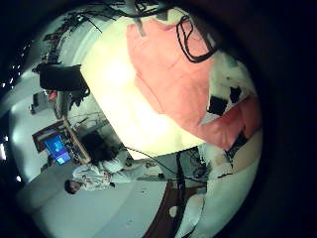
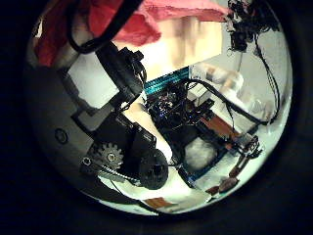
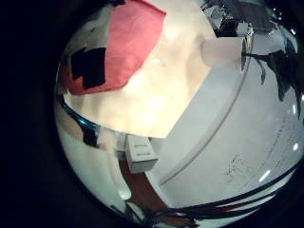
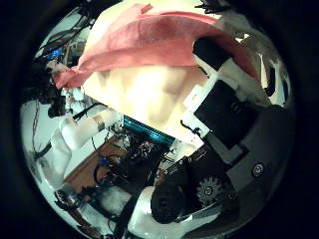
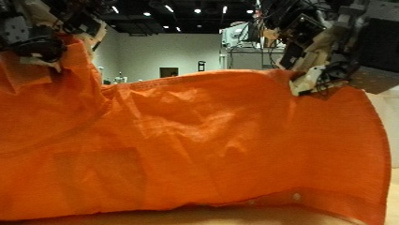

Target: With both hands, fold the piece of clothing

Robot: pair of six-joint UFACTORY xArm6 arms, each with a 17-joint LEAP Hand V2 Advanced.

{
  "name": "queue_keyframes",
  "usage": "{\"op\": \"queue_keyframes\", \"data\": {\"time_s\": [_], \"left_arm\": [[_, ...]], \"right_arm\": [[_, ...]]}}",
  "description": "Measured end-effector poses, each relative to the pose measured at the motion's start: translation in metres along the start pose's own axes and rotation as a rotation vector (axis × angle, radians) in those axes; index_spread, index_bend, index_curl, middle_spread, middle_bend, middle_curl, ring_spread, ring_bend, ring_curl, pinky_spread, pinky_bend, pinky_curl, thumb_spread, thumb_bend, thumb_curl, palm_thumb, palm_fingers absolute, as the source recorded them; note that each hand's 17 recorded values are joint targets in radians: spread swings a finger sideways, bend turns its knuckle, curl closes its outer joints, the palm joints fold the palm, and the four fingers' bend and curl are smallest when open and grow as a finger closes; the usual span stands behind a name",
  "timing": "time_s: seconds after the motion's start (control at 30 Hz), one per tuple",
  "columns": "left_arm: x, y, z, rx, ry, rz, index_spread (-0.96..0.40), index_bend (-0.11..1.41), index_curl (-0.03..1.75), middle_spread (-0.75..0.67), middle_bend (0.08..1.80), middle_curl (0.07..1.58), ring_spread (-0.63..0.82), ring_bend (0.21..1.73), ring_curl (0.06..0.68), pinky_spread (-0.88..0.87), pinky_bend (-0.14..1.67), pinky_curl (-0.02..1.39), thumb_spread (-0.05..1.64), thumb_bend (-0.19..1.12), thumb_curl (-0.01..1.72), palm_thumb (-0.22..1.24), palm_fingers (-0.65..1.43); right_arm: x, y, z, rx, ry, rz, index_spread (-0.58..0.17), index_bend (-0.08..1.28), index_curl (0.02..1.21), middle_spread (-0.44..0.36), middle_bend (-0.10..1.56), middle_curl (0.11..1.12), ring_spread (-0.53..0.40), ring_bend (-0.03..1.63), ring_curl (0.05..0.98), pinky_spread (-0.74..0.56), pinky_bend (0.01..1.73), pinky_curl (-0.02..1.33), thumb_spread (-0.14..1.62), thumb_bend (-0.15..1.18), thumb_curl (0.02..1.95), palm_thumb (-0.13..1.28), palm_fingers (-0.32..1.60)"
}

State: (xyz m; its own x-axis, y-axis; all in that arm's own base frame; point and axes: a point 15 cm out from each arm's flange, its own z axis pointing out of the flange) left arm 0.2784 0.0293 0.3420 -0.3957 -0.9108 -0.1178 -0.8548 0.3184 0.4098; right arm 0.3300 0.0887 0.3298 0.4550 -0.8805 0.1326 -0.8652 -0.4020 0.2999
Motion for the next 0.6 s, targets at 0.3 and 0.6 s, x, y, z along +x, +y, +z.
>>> {"op": "queue_keyframes", "data": {"time_s": [0.3, 0.6], "left_arm": [[-0.05, -0.113, -0.031, 0.093, -0.086, -0.083, -0.55, 0.14, 0.81, -0.51, 1.05, 0.6, -0.55, 0.99, 0.442, -0.69, 1.14, 0.47, 1.39, 0.25, 0.99, 0.76, 1.06], [-0.086, -0.189, -0.021, 0.136, -0.154, -0.163, -0.55, 0.14, 0.83, -0.51, 1.05, 0.6, -0.55, 0.98, 0.442, -0.69, 1.13, 0.47, 1.41, 0.27, 0.99, 0.77, 1.05]], "right_arm": [[0.042, -0.101, 0.008, -0.066, -0.026, 0.052, -0.287, 1.01, 1.0, -0.136, 1.32, 0.87, -0.256, 1.33, 0.83, -0.25, 1.19, 1.02, 1.04, 0.04, 0.88, 1.18, 1.0], [0.05, -0.17, 0.04, -0.061, -0.025, 0.078, -0.287, 1.0, 1.01, -0.137, 1.32, 0.87, -0.259, 1.31, 0.843, -0.25, 1.15, 1.06, 1.06, -0.02, 0.89, 1.1, 1.01]]}}
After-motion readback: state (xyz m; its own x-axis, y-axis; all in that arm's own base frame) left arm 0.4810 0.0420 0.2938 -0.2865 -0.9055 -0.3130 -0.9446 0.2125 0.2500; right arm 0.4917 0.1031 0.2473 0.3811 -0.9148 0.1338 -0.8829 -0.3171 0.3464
